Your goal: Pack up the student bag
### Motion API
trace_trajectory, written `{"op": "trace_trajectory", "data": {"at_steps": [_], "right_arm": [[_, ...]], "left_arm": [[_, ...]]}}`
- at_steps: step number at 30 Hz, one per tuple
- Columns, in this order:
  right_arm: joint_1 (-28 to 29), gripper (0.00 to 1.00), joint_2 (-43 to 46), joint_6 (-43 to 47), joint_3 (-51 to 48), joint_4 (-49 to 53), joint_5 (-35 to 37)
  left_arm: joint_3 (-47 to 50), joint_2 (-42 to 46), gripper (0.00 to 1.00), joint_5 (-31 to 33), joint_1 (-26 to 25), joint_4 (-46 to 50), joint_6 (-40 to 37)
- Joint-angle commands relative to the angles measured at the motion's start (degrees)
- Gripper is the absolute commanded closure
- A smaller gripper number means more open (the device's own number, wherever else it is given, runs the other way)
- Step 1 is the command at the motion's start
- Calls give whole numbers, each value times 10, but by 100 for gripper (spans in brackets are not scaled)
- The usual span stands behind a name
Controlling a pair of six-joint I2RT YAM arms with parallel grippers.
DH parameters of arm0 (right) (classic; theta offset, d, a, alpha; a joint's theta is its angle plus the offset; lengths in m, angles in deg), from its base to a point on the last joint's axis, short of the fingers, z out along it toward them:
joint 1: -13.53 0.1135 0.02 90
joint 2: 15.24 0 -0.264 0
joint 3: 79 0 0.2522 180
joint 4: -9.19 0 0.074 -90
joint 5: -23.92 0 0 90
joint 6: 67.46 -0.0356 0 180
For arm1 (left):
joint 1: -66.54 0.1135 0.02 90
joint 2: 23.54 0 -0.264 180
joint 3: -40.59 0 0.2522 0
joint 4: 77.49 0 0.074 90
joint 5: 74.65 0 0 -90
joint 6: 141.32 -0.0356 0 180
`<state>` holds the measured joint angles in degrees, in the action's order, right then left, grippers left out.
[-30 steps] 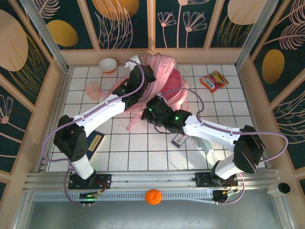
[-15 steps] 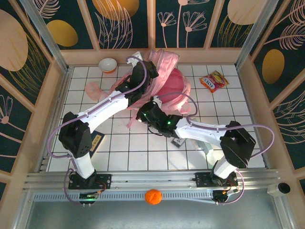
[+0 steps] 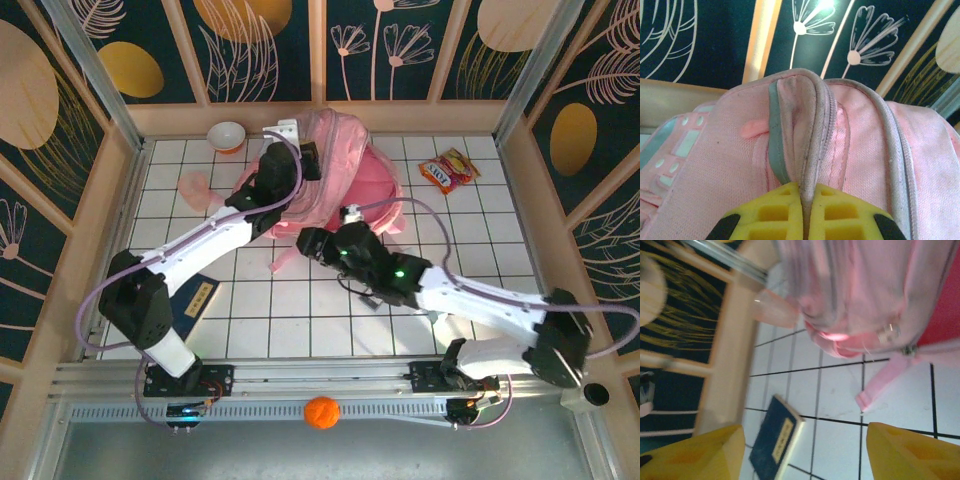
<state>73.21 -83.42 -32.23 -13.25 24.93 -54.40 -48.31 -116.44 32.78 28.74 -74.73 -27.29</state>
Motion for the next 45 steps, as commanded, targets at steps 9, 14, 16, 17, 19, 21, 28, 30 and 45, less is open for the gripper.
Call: {"op": "trace_trajectory", "data": {"at_steps": [9, 14, 16, 17, 19, 21, 28, 30, 45], "right_arm": [[-191, 1, 48, 104, -16, -26, -229], [-219, 1, -11, 76, -25, -154, -278], [-220, 1, -38, 41, -33, -201, -279], [-220, 4, -49, 31, -36, -219, -284], [-219, 11, -70, 14, -43, -254, -291], [-216, 13, -89, 1, -43, -282, -300], [-202, 44, -117, -3, -29, -274, -272], [-204, 65, -114, -9, -29, -257, -249], [-248, 100, -110, 6, 107, -190, -313]], "left_arm": [[41, 66, 100, -216, 43, -111, -68], [53, 73, 100, -256, 43, -119, -45], [53, 76, 100, -270, 43, -117, -43], [53, 78, 100, -276, 43, -116, -40], [57, 86, 100, -279, 43, -117, -34], [60, 90, 100, -280, 43, -117, -29], [59, 88, 100, -289, 43, -103, -11], [59, 91, 100, -281, 43, -91, -9], [282, 330, 33, -291, 52, 27, -151]]}}
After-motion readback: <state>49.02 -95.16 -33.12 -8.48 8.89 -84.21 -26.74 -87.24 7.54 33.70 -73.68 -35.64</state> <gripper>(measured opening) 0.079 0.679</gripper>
